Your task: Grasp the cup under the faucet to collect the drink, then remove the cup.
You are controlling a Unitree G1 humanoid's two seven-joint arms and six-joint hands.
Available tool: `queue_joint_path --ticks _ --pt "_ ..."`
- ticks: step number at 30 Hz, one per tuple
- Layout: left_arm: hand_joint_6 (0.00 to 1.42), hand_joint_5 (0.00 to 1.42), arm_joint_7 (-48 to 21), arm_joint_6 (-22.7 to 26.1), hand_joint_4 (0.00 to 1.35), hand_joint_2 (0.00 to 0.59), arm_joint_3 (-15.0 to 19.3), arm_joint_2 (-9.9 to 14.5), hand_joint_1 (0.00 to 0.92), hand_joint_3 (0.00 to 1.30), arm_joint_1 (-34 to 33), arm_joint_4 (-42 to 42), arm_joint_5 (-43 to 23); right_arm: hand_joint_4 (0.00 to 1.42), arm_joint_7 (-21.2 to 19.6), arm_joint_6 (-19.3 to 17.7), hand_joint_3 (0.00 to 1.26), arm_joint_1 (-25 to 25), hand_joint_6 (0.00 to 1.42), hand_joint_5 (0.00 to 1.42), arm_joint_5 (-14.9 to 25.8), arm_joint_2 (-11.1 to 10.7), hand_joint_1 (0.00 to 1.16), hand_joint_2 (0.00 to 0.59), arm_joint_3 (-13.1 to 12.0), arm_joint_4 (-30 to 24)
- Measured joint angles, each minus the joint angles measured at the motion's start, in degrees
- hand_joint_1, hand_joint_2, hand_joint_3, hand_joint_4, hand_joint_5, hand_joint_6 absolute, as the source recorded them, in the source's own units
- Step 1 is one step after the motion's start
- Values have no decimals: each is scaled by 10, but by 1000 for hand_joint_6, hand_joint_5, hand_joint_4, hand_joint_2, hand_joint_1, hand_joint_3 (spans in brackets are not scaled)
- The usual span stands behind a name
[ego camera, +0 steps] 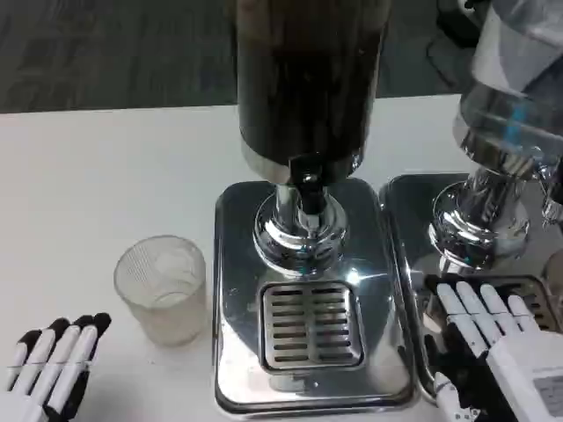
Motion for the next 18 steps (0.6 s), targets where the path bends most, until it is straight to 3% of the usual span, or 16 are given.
queue_joint_path --ticks 7,18 --pt "0 0 -6 0 0 241 -4 0 0 0 -6 0 -2 0 -5 23 0 6 0 0 -1 23 0 586 0 -5" --pt "0 0 -6 0 0 243 -15 1 0 0 -28 8 -6 0 -26 23 0 17 0 0 0 24 0 586 1 -9"
